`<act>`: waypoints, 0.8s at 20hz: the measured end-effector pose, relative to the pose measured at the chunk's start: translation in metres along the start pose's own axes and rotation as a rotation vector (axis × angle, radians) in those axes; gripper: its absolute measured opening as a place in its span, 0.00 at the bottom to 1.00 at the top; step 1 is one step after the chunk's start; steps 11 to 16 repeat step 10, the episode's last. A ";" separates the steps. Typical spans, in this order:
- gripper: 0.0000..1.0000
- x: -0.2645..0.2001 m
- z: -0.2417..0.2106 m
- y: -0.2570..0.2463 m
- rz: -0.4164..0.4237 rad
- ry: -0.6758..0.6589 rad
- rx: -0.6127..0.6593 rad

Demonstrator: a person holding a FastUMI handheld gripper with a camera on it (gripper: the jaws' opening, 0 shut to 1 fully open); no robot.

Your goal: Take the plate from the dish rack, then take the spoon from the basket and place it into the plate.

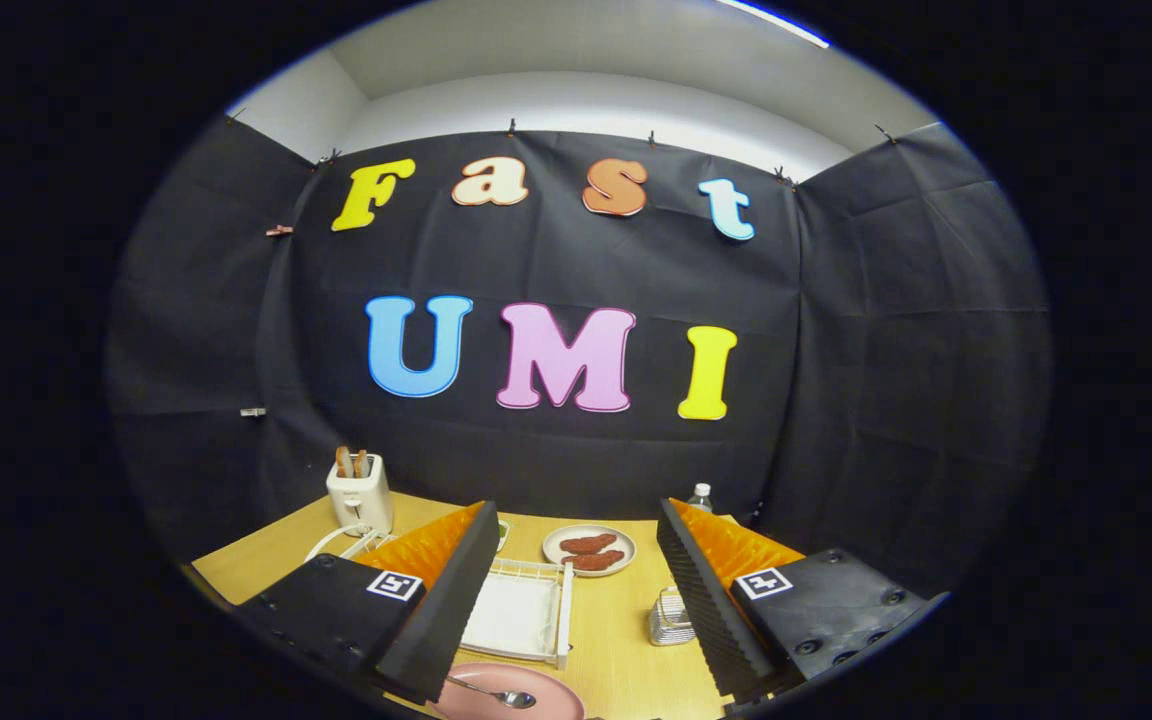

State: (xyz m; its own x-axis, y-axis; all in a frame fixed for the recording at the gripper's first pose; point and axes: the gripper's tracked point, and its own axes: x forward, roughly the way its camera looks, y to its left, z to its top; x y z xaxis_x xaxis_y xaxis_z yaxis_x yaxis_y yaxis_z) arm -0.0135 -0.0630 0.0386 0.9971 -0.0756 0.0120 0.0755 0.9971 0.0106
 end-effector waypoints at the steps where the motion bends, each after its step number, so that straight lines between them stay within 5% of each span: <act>1: 0.97 0.000 0.000 -0.008 -0.020 0.003 0.009; 16: 0.98 -0.003 -0.005 -0.030 -0.076 0.028 0.086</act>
